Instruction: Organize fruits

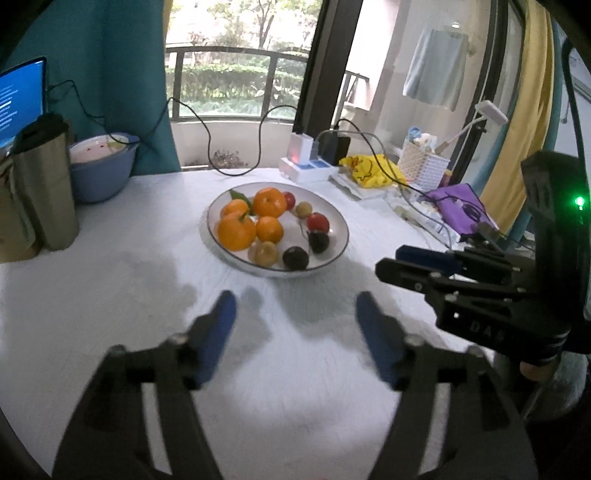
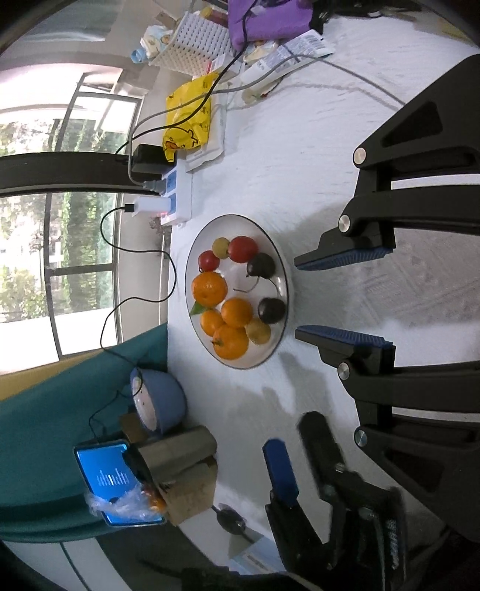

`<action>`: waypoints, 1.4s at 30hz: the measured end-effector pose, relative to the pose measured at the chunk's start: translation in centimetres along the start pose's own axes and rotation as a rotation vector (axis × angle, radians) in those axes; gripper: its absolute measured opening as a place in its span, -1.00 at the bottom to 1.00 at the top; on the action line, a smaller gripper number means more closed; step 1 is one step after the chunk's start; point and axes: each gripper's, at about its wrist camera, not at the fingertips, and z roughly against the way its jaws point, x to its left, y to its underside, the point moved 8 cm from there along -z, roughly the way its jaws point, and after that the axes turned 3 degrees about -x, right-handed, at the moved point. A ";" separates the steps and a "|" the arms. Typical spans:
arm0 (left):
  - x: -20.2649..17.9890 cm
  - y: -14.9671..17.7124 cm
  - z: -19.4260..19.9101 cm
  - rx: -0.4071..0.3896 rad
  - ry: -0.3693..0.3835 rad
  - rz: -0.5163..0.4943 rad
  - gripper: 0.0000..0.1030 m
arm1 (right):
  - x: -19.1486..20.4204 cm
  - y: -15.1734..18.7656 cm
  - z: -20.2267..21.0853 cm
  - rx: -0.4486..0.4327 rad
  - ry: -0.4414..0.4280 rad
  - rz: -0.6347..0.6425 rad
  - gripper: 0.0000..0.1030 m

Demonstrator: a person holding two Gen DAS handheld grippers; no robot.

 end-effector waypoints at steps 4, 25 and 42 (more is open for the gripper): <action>-0.2 0.8 1.7 -0.015 -0.002 -0.005 0.45 | 0.8 0.6 1.3 -0.013 0.005 0.004 -0.21; -1.2 2.5 10.4 -0.145 -0.033 -0.010 0.73 | 5.1 1.3 9.7 -0.123 0.061 0.059 -0.20; -2.9 -0.9 17.6 -0.288 -0.115 -0.080 0.76 | 4.9 0.5 20.5 -0.286 0.165 0.066 -0.18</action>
